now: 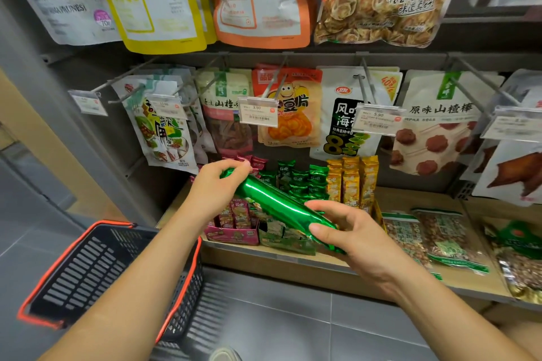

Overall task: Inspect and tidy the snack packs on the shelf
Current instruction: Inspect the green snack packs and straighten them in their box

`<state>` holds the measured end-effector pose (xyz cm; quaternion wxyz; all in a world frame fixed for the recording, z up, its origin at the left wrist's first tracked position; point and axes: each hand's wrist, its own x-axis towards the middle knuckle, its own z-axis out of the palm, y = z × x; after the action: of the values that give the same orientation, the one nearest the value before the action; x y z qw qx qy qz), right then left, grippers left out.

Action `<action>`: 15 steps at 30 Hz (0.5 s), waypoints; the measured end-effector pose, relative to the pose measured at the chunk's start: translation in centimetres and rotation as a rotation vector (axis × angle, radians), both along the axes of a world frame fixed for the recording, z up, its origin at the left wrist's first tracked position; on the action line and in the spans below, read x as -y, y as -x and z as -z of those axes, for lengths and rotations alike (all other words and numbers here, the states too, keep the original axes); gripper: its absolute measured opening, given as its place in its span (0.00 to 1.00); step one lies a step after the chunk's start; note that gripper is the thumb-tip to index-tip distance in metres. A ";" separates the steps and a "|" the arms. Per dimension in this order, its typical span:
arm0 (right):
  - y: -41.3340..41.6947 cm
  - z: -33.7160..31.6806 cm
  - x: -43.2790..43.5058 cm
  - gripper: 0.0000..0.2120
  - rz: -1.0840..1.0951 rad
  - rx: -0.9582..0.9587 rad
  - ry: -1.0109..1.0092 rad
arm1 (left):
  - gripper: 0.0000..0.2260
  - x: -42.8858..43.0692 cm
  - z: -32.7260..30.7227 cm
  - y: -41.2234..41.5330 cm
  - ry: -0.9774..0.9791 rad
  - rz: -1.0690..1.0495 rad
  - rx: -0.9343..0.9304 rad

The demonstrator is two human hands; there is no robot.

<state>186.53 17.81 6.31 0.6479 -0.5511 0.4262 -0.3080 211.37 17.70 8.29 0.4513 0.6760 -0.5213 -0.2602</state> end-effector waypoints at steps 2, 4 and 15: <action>0.1 -0.5 0.2 0.17 0.004 0.032 0.046 | 0.18 0.2 0.3 0.0 -0.019 0.000 0.005; 0.4 -1.1 0.3 0.16 -0.004 0.090 0.050 | 0.23 0.4 0.5 0.0 -0.020 -0.013 0.024; 2.4 -2.3 1.5 0.14 -0.093 -0.301 0.244 | 0.18 -0.4 -1.4 -0.6 -0.278 0.474 0.031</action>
<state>184.12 16.31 8.58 0.5187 -0.6844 0.4520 -0.2414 212.02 18.06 9.71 0.2726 0.5943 -0.6313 -0.4170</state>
